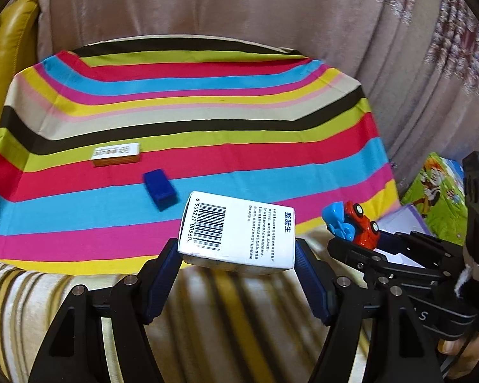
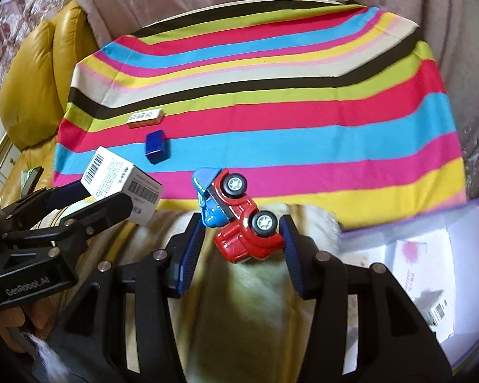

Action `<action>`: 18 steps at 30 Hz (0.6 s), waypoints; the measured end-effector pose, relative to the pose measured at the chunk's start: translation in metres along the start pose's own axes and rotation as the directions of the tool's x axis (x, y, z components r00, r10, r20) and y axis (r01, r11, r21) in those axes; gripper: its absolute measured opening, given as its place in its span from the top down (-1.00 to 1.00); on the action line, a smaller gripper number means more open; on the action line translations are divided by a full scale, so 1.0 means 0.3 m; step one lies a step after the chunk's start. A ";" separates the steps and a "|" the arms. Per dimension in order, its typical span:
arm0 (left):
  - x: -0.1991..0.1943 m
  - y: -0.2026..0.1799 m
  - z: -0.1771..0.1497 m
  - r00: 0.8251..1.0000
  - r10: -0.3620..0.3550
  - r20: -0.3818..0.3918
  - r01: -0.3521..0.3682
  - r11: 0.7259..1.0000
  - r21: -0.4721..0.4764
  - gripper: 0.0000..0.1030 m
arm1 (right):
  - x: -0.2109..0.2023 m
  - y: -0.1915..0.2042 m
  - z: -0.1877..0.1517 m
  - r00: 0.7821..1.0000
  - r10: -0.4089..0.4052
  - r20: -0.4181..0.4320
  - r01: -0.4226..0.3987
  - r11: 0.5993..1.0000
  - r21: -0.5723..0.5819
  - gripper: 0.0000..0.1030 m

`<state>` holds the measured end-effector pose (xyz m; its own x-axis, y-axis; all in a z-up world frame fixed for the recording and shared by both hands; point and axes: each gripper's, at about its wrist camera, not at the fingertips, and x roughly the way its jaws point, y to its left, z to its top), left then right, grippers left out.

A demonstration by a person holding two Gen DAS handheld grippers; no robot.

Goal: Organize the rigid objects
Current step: 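Carry the toy car and cube box into the storage box and open both tools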

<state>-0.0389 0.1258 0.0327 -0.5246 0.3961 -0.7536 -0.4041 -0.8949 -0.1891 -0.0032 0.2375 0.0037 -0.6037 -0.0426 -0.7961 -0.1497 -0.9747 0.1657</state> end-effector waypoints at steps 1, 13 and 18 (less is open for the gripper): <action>-0.001 -0.024 -0.002 1.000 -0.008 0.000 0.008 1.000 0.012 -0.38 | -0.012 -0.023 -0.009 1.000 -0.006 0.003 0.006 1.000 0.013 -0.01; 0.005 -0.249 -0.031 0.995 -0.100 -0.020 0.102 0.987 0.121 -0.38 | -0.144 -0.255 -0.085 0.993 -0.108 0.050 0.100 0.985 0.144 -0.01; 0.017 -0.343 -0.047 0.990 -0.136 -0.034 0.140 0.975 0.172 -0.38 | -0.189 -0.330 -0.112 0.981 -0.183 0.061 0.169 0.968 0.187 -0.01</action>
<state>0.0105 0.2170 0.0394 -0.4388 0.5068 -0.7421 -0.5961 -0.7821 -0.1816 0.0723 0.3290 0.0129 -0.6124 0.1499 -0.7762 -0.3934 -0.9094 0.1349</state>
